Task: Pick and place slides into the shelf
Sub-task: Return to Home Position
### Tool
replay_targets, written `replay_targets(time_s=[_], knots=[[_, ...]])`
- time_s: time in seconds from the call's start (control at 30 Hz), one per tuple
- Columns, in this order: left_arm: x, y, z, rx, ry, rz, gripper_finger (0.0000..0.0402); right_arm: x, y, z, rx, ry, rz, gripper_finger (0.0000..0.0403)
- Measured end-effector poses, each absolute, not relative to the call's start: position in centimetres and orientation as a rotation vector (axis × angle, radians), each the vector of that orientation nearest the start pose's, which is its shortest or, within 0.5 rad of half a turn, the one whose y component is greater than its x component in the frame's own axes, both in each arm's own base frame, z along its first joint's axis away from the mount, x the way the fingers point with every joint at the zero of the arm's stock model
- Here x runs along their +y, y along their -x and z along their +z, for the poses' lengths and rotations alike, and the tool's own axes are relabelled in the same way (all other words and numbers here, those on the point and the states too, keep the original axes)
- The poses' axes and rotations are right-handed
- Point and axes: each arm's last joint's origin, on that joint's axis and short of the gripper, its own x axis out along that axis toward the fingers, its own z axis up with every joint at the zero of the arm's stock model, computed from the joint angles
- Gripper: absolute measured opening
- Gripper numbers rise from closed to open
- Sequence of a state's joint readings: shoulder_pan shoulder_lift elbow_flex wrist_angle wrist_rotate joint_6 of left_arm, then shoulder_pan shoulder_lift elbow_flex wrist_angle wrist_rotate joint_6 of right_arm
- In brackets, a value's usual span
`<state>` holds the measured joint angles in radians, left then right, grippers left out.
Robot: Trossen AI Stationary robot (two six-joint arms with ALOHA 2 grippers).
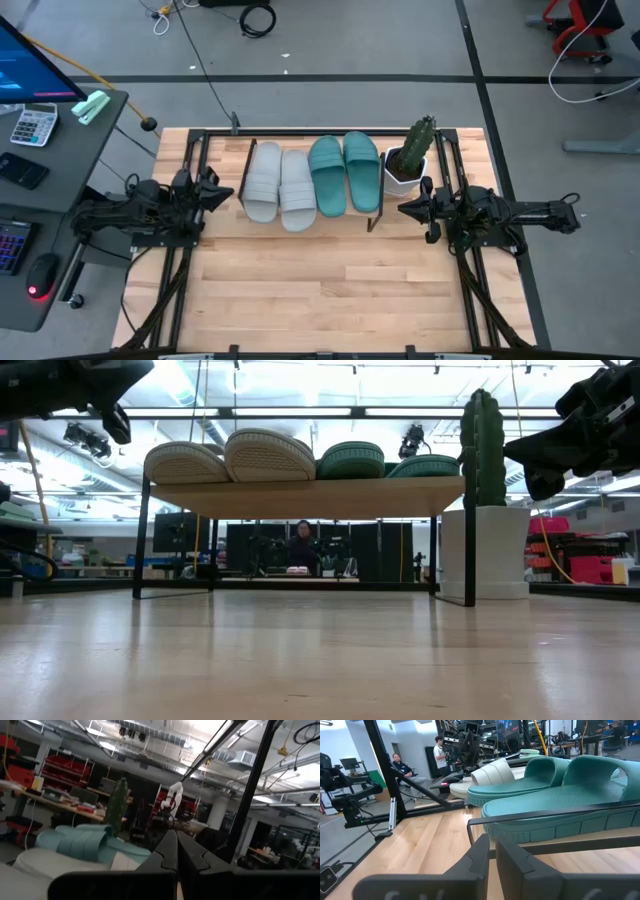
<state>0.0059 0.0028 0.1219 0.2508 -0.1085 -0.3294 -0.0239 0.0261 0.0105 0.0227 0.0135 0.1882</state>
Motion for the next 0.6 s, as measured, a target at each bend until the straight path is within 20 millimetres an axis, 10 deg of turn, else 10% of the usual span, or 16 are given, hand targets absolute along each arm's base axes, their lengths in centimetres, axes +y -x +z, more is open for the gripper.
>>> replay_targets(time_s=[0.6], knots=[[0.4, -9.4, 18.9, -0.265, 0.332, 0.079, 0.0, -0.3, -9.9, 16.7, -0.011, -0.188, -0.037, 0.0037]])
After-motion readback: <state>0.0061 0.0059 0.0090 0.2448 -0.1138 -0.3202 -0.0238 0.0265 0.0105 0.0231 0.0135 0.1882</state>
